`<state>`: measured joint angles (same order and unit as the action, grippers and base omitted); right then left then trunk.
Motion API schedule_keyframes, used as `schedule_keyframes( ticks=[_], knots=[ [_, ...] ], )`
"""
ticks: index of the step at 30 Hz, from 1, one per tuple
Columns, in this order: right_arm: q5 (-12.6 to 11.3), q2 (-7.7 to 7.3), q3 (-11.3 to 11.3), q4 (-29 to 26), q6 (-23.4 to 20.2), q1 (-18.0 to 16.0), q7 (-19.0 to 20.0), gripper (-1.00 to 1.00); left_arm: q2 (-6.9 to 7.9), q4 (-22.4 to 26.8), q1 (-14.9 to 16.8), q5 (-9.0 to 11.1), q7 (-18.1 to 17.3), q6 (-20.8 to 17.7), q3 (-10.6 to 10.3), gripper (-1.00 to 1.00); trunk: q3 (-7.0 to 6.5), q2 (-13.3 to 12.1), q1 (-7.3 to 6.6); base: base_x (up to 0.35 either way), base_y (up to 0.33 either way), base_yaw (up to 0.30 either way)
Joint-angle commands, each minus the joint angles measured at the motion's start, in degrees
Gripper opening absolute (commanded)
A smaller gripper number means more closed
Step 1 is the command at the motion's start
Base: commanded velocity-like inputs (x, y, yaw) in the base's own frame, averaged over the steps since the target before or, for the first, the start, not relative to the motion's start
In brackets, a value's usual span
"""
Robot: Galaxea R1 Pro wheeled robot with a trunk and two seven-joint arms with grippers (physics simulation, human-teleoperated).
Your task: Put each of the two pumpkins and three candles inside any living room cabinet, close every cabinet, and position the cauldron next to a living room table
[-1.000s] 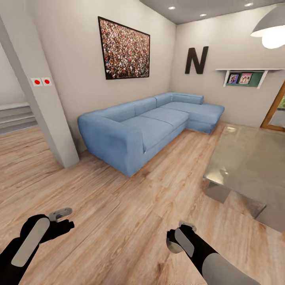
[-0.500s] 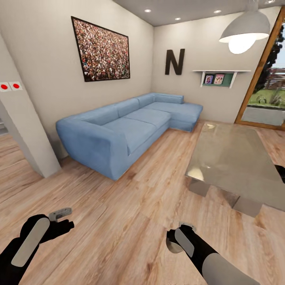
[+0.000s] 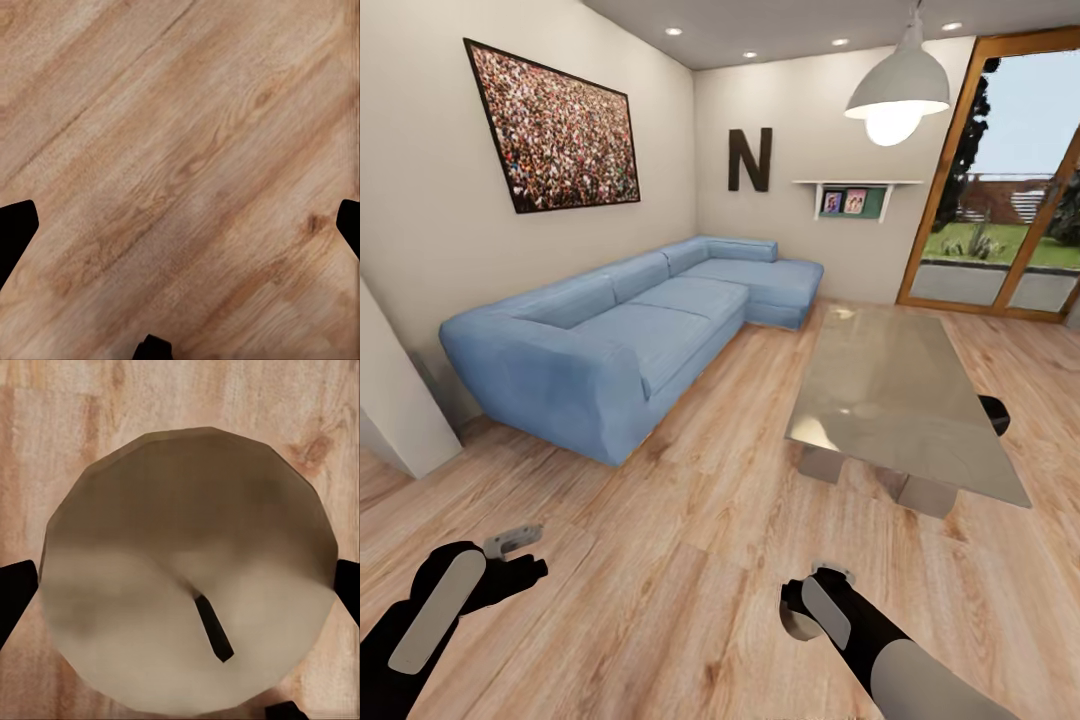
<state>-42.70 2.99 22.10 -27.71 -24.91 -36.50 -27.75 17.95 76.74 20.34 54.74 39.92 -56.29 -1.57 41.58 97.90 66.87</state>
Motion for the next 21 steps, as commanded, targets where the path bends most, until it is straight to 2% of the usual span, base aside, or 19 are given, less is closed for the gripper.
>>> schedule_keyframes(
  ticks=[1, 21],
  knots=[
    [-0.45, -0.04, 0.4, -0.06, -0.14, -0.06, -0.46, -1.0, 0.06, 0.07, 0.01, 0.56, 0.6, -0.05, -0.1, 1.0, -0.13, -0.39, -0.23, -0.014, 0.0, -0.28],
    [-0.46, -0.09, 0.23, -0.06, -0.22, -0.06, -0.46, -1.0, 0.05, 0.12, 0.0, 0.54, 0.6, -0.05, -0.1, 1.0, -3.72, -8.41, -4.63, -0.001, 0.0, -0.28]
  ],
)
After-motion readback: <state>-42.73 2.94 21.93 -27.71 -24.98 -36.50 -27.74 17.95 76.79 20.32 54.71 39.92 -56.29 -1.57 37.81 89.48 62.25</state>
